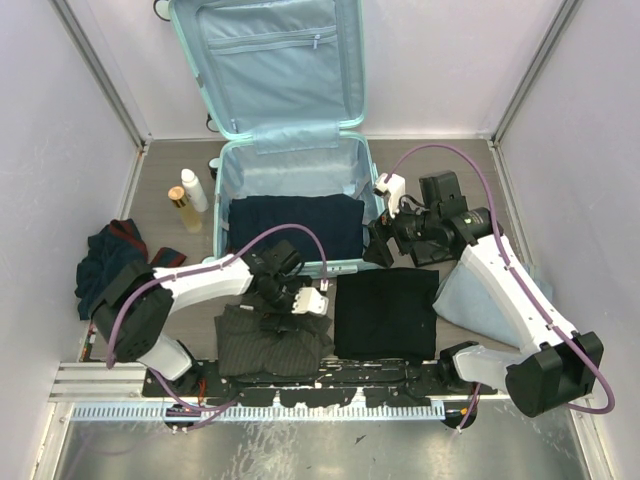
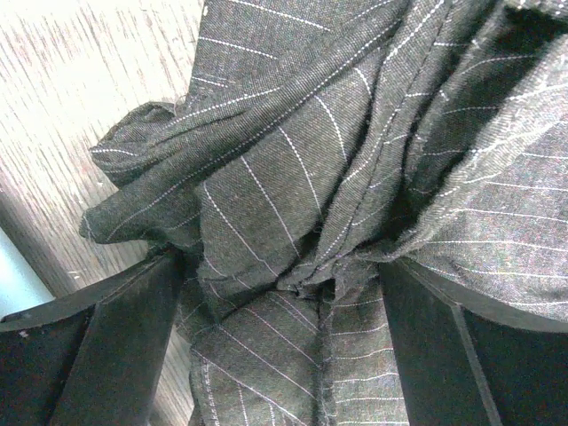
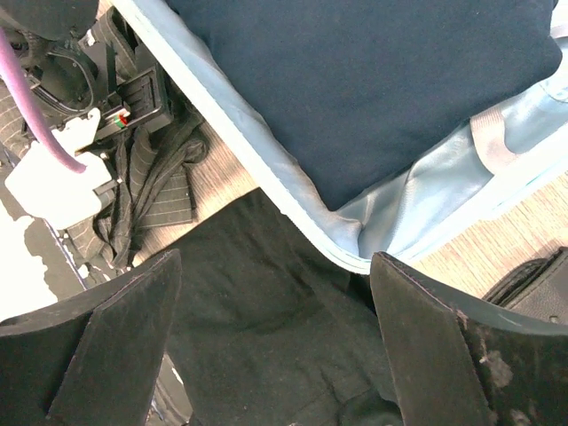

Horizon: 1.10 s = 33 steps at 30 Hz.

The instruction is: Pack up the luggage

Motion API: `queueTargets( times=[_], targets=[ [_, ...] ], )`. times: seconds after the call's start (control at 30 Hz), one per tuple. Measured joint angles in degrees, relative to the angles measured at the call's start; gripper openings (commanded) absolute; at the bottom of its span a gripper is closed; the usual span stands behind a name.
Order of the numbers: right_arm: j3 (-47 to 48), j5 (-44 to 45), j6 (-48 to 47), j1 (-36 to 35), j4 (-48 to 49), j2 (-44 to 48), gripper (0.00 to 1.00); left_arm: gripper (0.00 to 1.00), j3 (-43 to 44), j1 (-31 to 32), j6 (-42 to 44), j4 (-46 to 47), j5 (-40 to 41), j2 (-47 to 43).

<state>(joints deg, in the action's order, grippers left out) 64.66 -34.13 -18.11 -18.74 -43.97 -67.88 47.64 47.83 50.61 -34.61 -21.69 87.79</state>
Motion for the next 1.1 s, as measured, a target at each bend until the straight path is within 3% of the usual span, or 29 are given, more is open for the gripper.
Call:
queueTargets(
  times=[0.1,0.3,0.4,0.67,0.83,1.1],
  targets=[
    [0.52,0.44,-0.44,0.0,-0.37,-0.02,0.91,0.64,2.19,0.07,1.22,-1.77,0.24,2.05],
    [1.62,1.31,-1.46,0.11,-0.5,-0.04,0.91,0.17,3.45,0.2,1.6,-3.76,-0.81,3.32],
    [2.01,1.75,-1.68,0.24,-0.48,-0.04,0.9,0.01,3.15,0.57,1.03,-4.31,-1.01,2.64],
    [2.05,2.16,-1.68,1.77,-0.68,-0.04,0.88,0.0,1.73,0.81,-1.38,-6.54,-1.64,-4.07],
    [2.05,2.14,-1.38,2.49,-0.61,0.0,0.88,0.0,4.98,0.81,-3.02,-16.04,-4.59,-11.65],
    [2.05,1.99,-0.37,2.86,-0.22,0.02,0.88,0.0,16.39,0.11,-5.01,-32.02,-8.61,-15.74]
  ],
)
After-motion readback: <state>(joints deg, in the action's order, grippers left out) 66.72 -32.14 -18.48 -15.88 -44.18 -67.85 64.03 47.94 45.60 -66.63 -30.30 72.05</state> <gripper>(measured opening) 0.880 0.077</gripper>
